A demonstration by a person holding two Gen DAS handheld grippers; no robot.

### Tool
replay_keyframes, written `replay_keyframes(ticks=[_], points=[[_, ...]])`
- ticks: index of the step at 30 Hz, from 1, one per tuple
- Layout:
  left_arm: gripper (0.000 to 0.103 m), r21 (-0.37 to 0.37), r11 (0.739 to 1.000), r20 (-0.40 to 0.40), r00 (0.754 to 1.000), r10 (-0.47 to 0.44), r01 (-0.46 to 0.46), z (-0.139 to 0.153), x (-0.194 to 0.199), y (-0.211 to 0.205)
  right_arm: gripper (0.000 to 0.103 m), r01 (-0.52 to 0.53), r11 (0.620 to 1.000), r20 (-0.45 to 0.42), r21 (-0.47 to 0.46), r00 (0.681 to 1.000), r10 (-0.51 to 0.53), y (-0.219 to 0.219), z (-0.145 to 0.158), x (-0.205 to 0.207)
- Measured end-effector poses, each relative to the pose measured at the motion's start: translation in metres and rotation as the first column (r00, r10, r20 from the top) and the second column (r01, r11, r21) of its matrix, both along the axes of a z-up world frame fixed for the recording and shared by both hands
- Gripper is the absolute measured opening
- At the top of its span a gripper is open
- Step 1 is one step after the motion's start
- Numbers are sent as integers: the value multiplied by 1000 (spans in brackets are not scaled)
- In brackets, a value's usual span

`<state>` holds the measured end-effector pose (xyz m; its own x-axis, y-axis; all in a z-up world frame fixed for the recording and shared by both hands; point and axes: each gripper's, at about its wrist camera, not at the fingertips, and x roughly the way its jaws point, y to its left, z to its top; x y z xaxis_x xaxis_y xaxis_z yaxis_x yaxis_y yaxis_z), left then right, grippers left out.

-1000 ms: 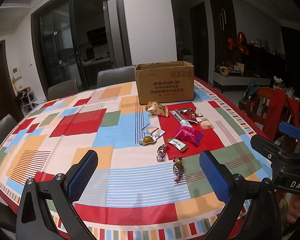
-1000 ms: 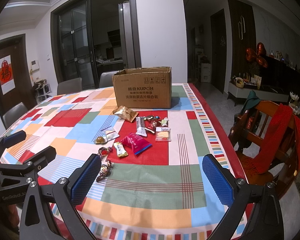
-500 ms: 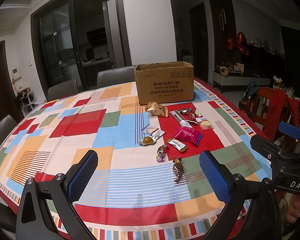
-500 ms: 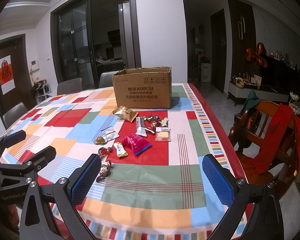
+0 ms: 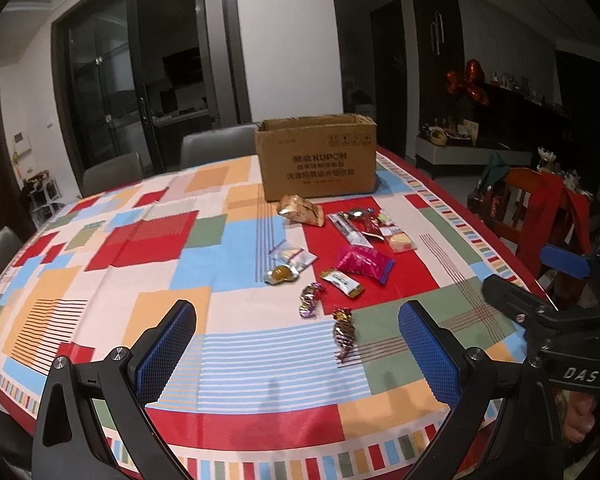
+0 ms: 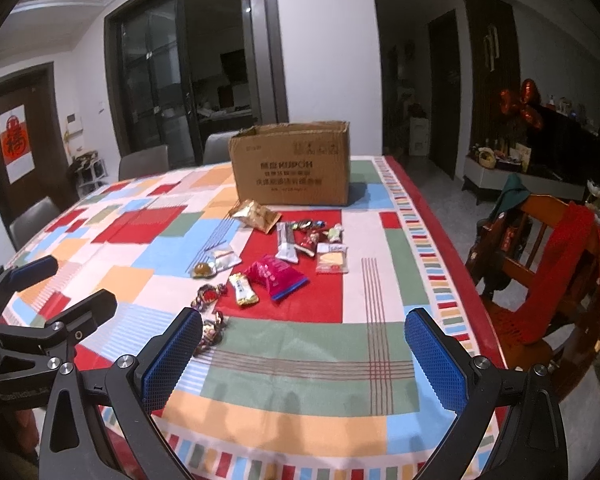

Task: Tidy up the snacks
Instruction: 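Grasp the gold-wrapped candy with the left tool while the right tool grasps the pink snack bag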

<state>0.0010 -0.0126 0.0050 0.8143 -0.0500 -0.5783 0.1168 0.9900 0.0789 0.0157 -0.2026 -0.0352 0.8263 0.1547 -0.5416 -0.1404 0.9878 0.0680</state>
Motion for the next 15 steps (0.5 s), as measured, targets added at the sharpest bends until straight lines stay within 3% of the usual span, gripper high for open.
replay_keyframes(ticks=[5,15], points=[[101,-23,999,-54,997,-49,47,-14,12,-5,102,-49,999,-45,-22,998,48,0,-16,17],[82,-71,991,-196,972,-126,114,-46,48,-18,92,-155,988,-141,-12,978,152,-1,-39,64]])
